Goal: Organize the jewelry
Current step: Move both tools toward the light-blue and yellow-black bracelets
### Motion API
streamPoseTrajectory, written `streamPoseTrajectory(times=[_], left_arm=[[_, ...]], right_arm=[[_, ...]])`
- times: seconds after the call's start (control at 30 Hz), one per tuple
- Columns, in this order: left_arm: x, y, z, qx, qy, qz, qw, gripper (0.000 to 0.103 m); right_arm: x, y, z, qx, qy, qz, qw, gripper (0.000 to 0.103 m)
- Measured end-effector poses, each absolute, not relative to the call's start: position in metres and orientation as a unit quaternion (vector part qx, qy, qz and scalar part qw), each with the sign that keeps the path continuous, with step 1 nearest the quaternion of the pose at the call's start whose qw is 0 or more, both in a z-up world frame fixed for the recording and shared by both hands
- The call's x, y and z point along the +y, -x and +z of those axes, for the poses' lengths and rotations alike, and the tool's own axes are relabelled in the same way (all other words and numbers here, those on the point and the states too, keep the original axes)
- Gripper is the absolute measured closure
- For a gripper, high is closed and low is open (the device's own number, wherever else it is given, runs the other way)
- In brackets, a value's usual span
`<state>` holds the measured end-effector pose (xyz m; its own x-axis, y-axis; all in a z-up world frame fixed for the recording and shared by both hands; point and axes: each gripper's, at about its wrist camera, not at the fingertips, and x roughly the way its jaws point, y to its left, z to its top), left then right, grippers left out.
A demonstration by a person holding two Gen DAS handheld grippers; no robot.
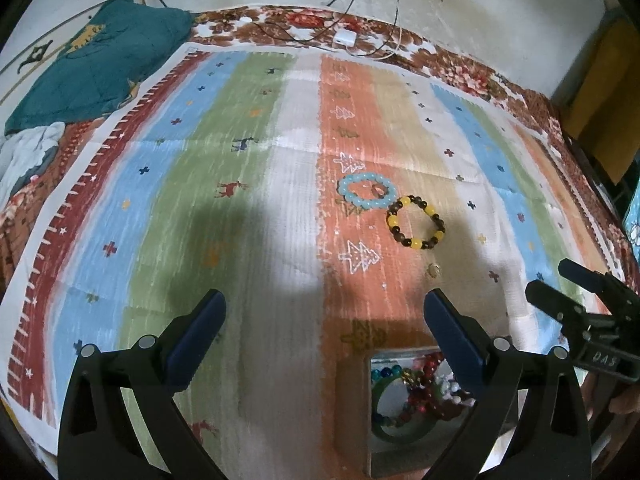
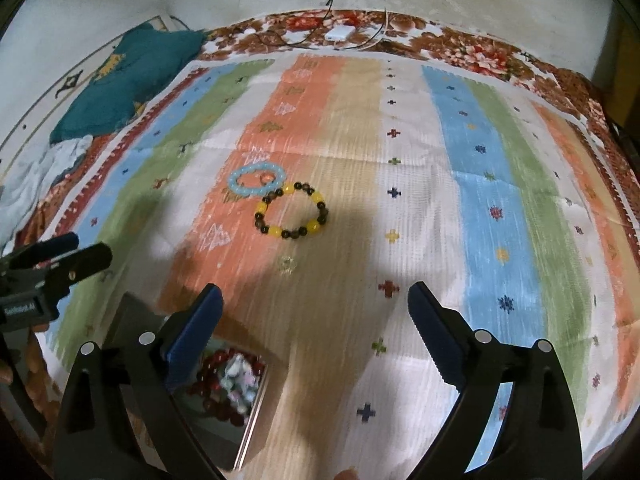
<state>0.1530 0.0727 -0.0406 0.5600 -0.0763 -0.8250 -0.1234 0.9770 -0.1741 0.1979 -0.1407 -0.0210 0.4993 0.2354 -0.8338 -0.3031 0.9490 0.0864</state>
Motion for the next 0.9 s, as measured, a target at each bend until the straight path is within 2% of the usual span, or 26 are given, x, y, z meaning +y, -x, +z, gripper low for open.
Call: streamPoseTrajectory(times=[0.2,0.53,0.9], left_arm=[[0.080,-0.166,-0.046,0.465,0.130,0.009,0.875,0.006],[0.078,-0.197,-0.057,0.456,0.088,0.010,0.885,0.006],[0.077,-0.222,-0.072,0.459,0.089,-0.010,0.884,0.006]], right_arm=[[-0.146,-0.213,-0.027,0.485,0.016,0.145,0.862,0.009],[-0.142,-0.238,-0.040,0.492,0.020,0.132,0.860,0.009],[-0.140,-0.255,-0.048,0.493,0.014,0.129,0.861,0.009]])
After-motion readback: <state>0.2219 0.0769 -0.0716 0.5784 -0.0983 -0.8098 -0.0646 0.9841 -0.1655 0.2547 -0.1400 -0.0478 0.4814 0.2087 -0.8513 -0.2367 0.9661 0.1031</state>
